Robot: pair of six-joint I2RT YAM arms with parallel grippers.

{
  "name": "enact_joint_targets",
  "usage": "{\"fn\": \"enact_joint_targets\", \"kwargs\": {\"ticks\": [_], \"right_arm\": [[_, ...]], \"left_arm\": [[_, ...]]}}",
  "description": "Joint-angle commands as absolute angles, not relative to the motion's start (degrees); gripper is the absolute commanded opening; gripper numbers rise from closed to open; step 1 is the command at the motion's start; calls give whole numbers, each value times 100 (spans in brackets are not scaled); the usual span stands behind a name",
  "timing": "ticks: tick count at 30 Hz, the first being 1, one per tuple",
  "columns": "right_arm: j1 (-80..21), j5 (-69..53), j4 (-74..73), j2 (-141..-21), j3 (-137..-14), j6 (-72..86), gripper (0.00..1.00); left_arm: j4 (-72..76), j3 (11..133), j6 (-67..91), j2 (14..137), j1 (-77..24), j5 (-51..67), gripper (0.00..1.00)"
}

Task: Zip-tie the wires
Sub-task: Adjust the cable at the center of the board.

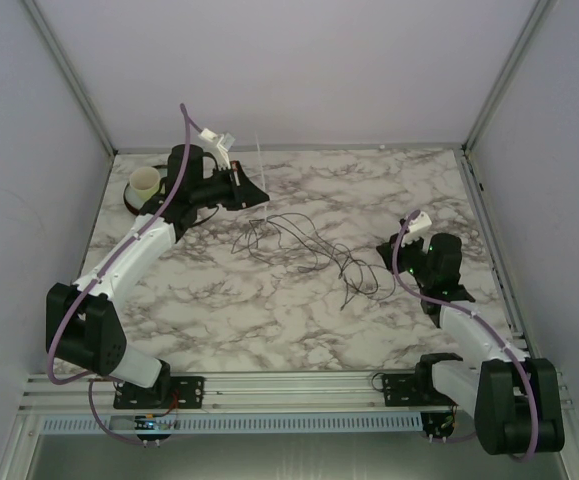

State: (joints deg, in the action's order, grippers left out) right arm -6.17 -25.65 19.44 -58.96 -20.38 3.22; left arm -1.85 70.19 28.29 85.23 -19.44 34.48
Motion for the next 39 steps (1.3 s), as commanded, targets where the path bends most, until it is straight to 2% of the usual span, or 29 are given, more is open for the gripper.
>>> {"fn": "enact_joint_targets", "kwargs": {"ticks": [1, 4, 9, 12, 15, 19, 24, 33, 39], "right_arm": [[-570, -2815, 2173, -5728, -2225, 451, 27], [-569, -2770, 2118, -5489, -2423, 463, 41], [-596, -3271, 2246, -5375, -2971, 968, 47], [-837, -3536, 2788, -5547, -3184, 1828, 48], [-1529, -3433, 3837, -5972, -3230, 2677, 48], [-2615, -3066, 4833, -7015, -3573, 3095, 48], [-3226, -3196, 5965, -8275, -4170, 3668, 48], [-3507, -3362, 6289, -9176, -4959, 3864, 47], [-3569, -3527, 5828, -9308, -5231, 3657, 41]], "left_arm": [[-115, 7170, 2848, 8426, -1908, 3509, 0], [-109, 7181, 2839, 8417, -1907, 3532, 0], [-103, 7174, 2837, 8382, -1907, 3599, 0], [28, 7115, 2915, 8359, -1917, 3627, 0], [203, 7043, 3039, 8353, -1931, 3688, 0], [292, 7022, 3098, 8384, -1976, 3694, 0], [387, 7031, 3171, 8463, -2044, 3751, 0], [406, 6990, 3166, 8480, -2134, 3762, 0], [411, 7004, 3158, 8512, -2175, 3776, 0]]}}
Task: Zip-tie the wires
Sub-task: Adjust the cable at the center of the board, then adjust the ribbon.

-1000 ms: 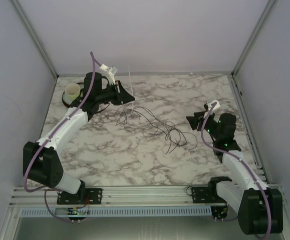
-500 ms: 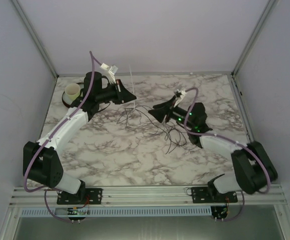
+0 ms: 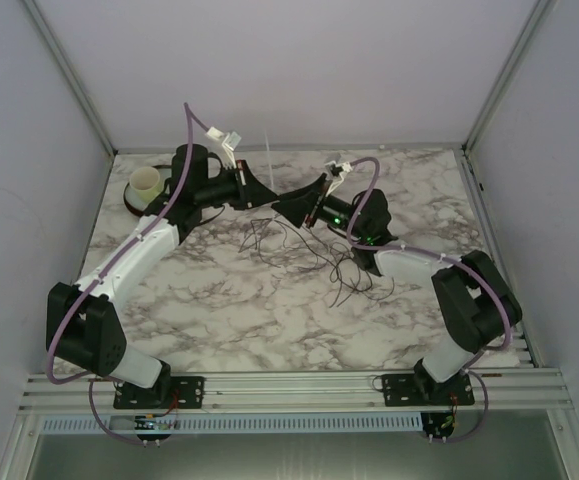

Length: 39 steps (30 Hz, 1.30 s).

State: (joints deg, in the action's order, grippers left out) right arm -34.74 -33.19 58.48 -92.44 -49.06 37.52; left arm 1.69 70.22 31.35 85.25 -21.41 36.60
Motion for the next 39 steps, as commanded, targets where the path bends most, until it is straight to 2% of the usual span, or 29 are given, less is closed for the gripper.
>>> {"fn": "enact_joint_targets", "kwargs": {"ticks": [1, 10, 12, 15, 18, 27, 39], "right_arm": [[-3584, -3532, 5745, -9309, -5242, 3619, 40], [-3586, -3540, 5669, -9464, -5230, 3659, 29], [-3594, -3580, 5719, -9503, -5231, 3701, 25], [-3603, -3657, 5736, -9559, -5262, 3733, 13], [-3611, -3690, 5730, -9580, -5250, 3740, 8], [-3649, -3696, 5484, -9508, -5086, 3578, 4], [-3796, -3526, 4652, -9390, -4855, 3007, 4]], "left_arm": [[419, 7000, 3160, 8508, -2178, 3776, 0], [445, 7022, 3181, 8498, -2213, 3764, 0], [464, 7023, 3203, 8491, -2219, 3773, 0], [510, 7027, 3229, 8497, -2232, 3769, 0], [529, 7032, 3243, 8516, -2244, 3767, 0], [503, 7287, 3231, 8645, -2246, 3692, 0], [69, 8086, 2958, 8950, -2236, 3634, 0]]}}
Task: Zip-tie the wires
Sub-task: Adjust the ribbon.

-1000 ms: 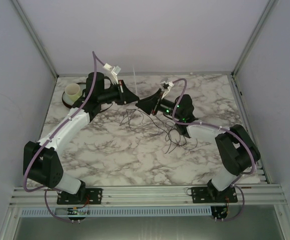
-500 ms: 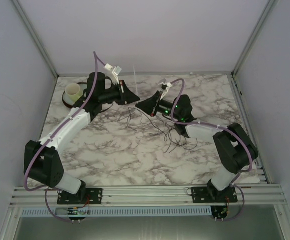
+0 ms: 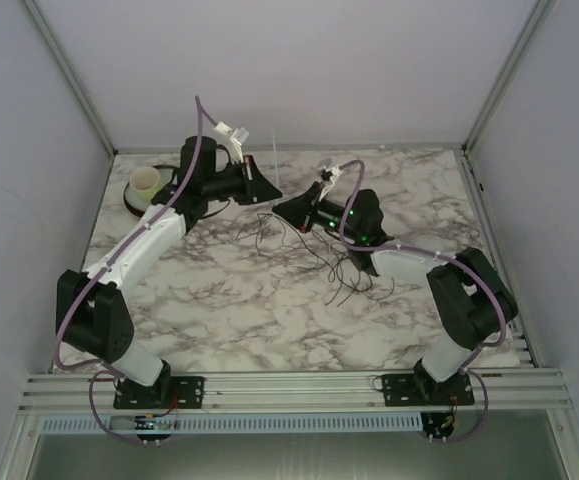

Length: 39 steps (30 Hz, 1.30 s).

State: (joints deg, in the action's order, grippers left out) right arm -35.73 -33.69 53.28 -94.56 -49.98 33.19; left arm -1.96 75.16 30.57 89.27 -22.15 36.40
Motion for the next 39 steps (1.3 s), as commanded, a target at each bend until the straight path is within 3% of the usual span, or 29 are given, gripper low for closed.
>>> {"fn": "enact_joint_targets", "kwargs": {"ticks": [1, 26, 31, 39], "right_arm": [[-3815, -3513, 4573, -9388, -4841, 2961, 4], [-3986, -3308, 4191, -9196, -4373, 2891, 5], [-3918, -3252, 4347, -9142, -4548, 3144, 13], [-3621, -2888, 3894, -8641, -4559, 3002, 39]], "left_arm": [[25, 8154, 2939, 8982, -2233, 3635, 0], [-326, 9015, 2699, 9479, -2129, 3751, 0], [-81, 8440, 2764, 9303, -2133, 3782, 0], [-42, 7642, 2785, 8896, -2048, 3536, 0]]}}
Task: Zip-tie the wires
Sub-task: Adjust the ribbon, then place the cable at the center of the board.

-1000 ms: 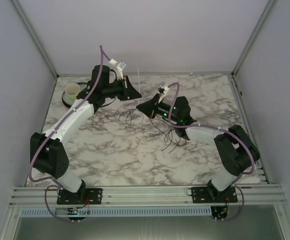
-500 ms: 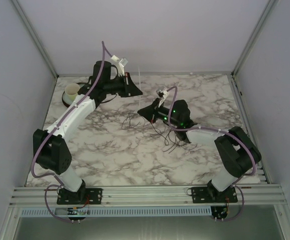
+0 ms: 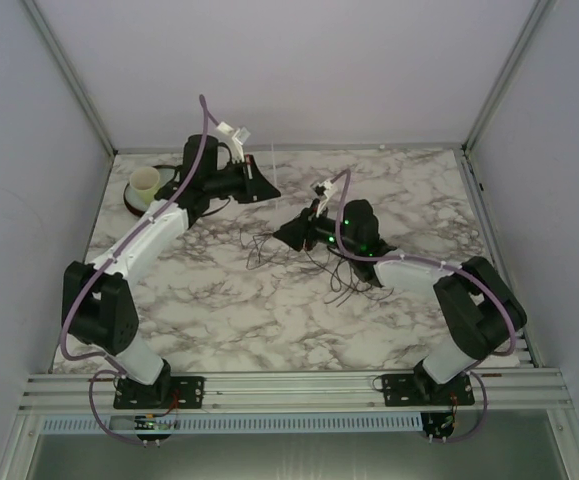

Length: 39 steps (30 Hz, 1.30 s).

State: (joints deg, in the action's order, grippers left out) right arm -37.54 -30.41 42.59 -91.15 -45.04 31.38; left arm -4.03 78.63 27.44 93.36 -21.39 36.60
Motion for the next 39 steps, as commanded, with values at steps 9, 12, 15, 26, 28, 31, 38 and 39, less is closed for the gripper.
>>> {"fn": "enact_joint_targets", "kwargs": {"ticks": [9, 12, 15, 26, 28, 31, 38, 39], "right_arm": [[-3072, -2434, 3215, -7660, -4121, 2334, 50], [-2928, -2390, 3127, -7494, -4013, 2246, 51], [-2887, -2346, 3041, -7456, -3978, 2153, 51], [-2757, -1679, 2756, -7026, -3676, 2092, 53], [-2711, -1645, 2690, -6957, -3624, 2084, 53], [-2686, -1567, 2608, -6877, -3575, 2076, 54], [-2631, -1247, 2466, -6789, -3497, 1966, 55], [-2616, -1201, 2463, -6786, -3495, 1961, 55]], "left_arm": [[-709, 7417, 2669, 8212, -1934, 3332, 0], [-1002, 7259, 2576, 7953, -1938, 3123, 0], [-1096, 7073, 2585, 7764, -1939, 2990, 0], [-543, 6632, 2968, 8311, -1934, 2721, 0], [-585, 6794, 2923, 8615, -1911, 2658, 0], [-446, 6953, 2891, 8998, -1826, 2541, 0], [-296, 7498, 2717, 9985, -1646, 2596, 0], [-358, 7561, 2651, 10113, -1636, 2567, 0]]}}
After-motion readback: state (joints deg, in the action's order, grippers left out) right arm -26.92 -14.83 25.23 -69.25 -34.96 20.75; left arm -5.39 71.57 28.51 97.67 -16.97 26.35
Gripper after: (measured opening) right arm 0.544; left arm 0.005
